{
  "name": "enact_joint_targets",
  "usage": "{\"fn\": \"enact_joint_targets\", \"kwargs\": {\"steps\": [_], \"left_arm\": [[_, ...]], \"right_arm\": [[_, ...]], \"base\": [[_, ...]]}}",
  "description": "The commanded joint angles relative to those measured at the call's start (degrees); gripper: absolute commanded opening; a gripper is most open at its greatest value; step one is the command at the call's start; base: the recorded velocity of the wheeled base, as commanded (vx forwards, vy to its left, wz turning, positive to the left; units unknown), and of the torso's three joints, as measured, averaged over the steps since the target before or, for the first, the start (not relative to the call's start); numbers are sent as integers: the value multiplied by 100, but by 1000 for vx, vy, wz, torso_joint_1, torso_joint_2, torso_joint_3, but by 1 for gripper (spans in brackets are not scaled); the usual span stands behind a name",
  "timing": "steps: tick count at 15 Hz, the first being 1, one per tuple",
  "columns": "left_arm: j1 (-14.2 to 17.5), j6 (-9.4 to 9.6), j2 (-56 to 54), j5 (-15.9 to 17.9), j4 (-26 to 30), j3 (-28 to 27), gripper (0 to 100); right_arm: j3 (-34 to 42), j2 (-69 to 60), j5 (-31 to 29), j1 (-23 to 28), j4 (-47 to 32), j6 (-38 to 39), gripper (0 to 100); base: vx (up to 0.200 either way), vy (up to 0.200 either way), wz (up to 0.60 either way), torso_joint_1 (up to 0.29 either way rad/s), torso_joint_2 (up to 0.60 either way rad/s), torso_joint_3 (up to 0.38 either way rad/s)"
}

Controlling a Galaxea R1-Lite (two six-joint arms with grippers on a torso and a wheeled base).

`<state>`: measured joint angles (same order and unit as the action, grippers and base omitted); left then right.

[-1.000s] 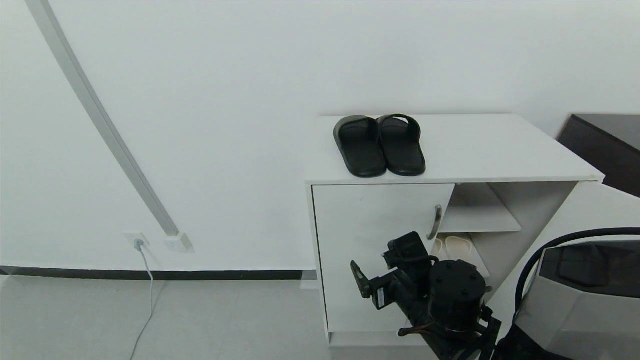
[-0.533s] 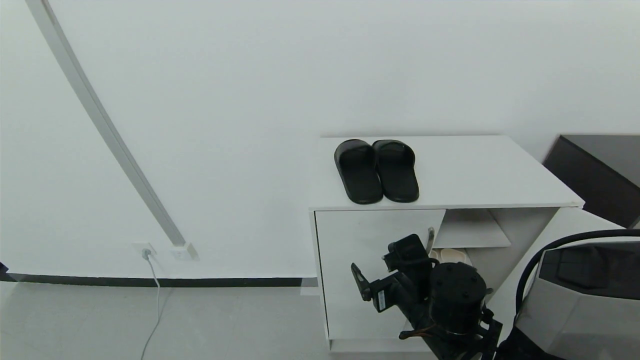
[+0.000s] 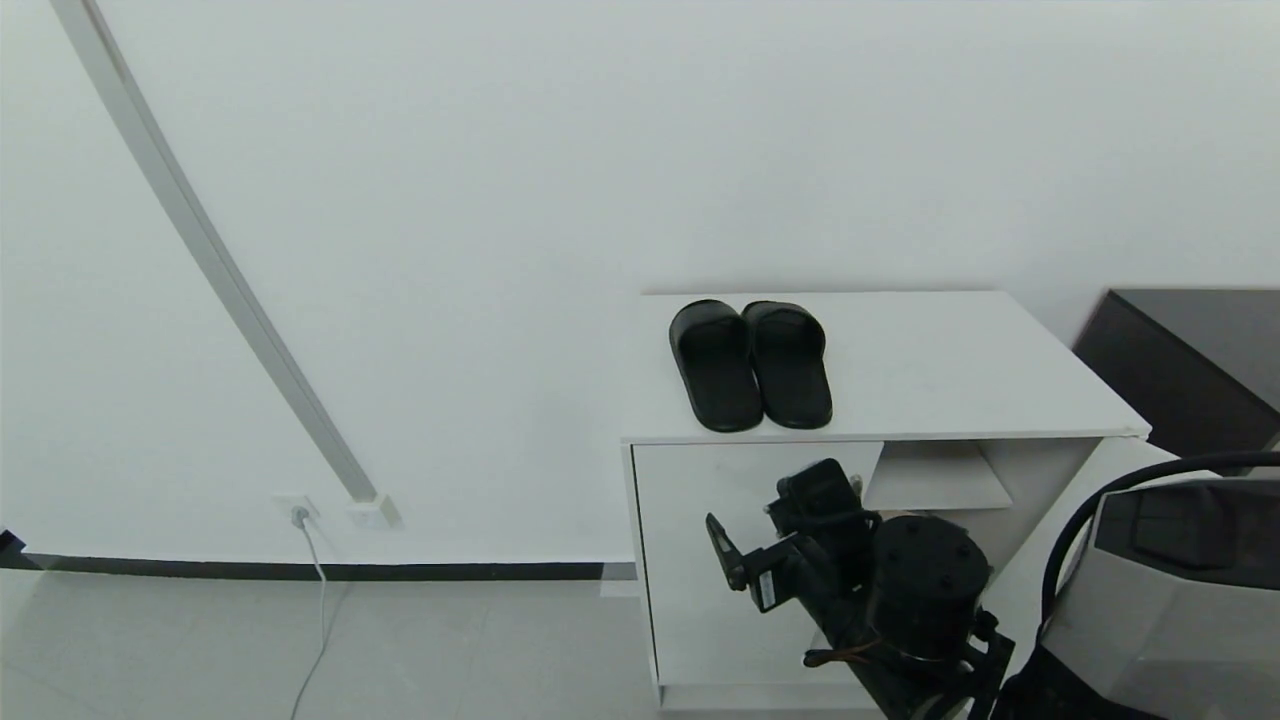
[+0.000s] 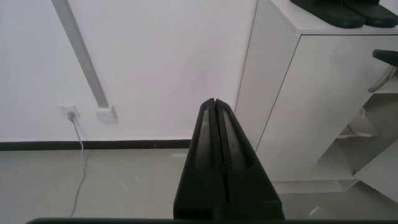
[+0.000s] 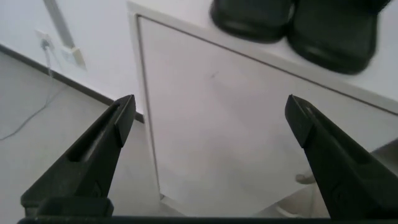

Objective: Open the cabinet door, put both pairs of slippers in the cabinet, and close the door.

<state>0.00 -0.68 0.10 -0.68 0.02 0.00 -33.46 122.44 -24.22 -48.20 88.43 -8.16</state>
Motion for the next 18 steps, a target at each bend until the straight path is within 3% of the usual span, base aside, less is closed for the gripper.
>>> {"fn": "enact_joint_targets", "kwargs": {"steps": [1,5,8,10,14,18], "left_arm": [[0,-2,8,-2,6,0,0],[0,-2,-1,-2,-2,0,0],[0,7,-1,-2,6,0,0],[0,16,-1,-2,-2,0,0],[0,24,-1,-2,-2,0,0],[0,42,8,-2,6,0,0]], "right_arm": [[-275,-317,-39,144,-283,-37,100],[-1329,-1021,269,549,-1908,7,100],[-2428,-1566,234,619,-4747,877,100],[-3254,-1609,40,628,-6066,1501,100],[-3377,-1425,-276,628,-6285,1809,100],[-3035,-1205,-381,610,-5486,1738,100]], "base": [[0,0,0,0,0,0],[0,0,0,0,0,0],[0,0,0,0,0,0],[0,0,0,0,0,0],[0,0,0,0,0,0],[50,0,0,1,1,1]]}}
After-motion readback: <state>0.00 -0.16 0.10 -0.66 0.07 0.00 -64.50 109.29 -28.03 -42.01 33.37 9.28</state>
